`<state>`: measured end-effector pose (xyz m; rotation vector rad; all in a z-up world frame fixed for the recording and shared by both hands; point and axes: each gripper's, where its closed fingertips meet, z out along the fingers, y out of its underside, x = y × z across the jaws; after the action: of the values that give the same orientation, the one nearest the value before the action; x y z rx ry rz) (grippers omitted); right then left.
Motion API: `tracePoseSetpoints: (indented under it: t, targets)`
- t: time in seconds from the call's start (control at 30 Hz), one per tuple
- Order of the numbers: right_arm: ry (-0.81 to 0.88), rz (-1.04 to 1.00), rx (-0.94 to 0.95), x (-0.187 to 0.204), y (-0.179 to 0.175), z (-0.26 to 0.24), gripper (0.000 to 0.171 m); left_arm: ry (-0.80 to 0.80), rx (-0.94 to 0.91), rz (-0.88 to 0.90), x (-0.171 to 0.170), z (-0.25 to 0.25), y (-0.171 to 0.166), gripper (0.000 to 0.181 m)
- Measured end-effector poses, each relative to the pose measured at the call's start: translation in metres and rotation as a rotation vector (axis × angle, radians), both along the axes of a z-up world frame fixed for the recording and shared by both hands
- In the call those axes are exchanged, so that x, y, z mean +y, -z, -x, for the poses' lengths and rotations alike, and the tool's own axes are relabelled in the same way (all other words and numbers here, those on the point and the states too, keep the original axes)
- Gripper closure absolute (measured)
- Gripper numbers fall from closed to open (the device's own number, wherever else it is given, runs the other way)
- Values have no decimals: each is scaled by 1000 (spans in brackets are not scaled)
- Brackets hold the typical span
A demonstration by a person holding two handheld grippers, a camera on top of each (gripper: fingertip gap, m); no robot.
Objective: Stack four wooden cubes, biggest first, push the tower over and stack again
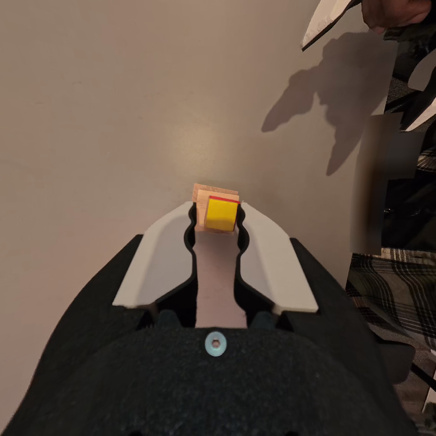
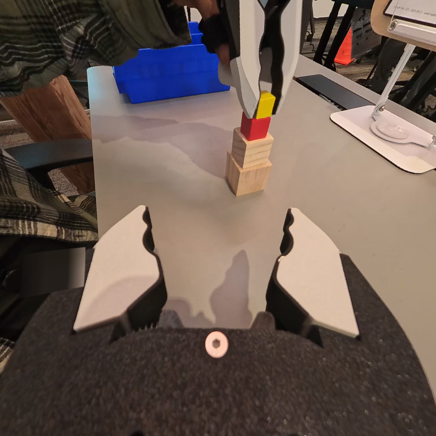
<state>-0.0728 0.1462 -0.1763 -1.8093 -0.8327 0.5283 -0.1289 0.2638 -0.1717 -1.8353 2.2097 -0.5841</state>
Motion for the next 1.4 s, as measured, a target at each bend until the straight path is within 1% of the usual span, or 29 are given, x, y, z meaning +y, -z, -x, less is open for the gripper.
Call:
tracePoseSetpoints:
  t: [0.2, 0.27, 0.33, 0.43, 0.53, 0.63, 0.73, 0.83, 0.93, 1.0, 1.07, 1.13, 1.23, 1.33, 1.4]
  targets:
    - [5, -4, 4, 0, -1, -1, 65, -5, -25, 7, 1, -1, -6, 132]
    - [6, -4, 2, 0, -1, -1, 65, -26, -54, 3, 5, -1, -14, 122]
    - [8, -6, 2, 0, -1, -2, 64, -54, -120, 9, 8, 0, -28, 117]
    - [12, -5, 2, 0, -1, -3, 64, -126, -299, 9, 12, 6, -58, 104]
    - [31, 5, 6, 3, 1, -6, 64, -241, -533, -18, 13, 22, -84, 94]
    - [62, 32, 18, 7, 5, -10, 64, -372, -780, -30, 5, 49, -97, 92]
    - [109, 74, 12, 13, 15, -16, 64, -463, -950, -8, -18, 76, -93, 93]
    - [190, 129, 6, 20, 26, -26, 65, -503, -1041, -36, -47, 98, -77, 96]
    - [306, 187, 19, 26, 35, -39, 68, -506, -1066, -108, -73, 115, -58, 101]
    - [384, 250, 54, 31, 42, -45, 75, -516, -1046, -153, -85, 124, -44, 102]
    - [433, 348, 98, 32, 48, -47, 82, -523, -1065, -178, -94, 132, -36, 102]
    - [467, 429, 122, 34, 49, -48, 90, -529, -1095, -213, -99, 140, -30, 103]
    - [504, 460, 98, 38, 43, -48, 102, -556, -1140, -273, -99, 157, -23, 105]
    - [549, 483, 49, 42, 38, -48, 107, -588, -1161, -319, -96, 175, -23, 107]
    - [558, 511, 17, 44, 37, -46, 122, -607, -1197, -339, -93, 186, -30, 108]
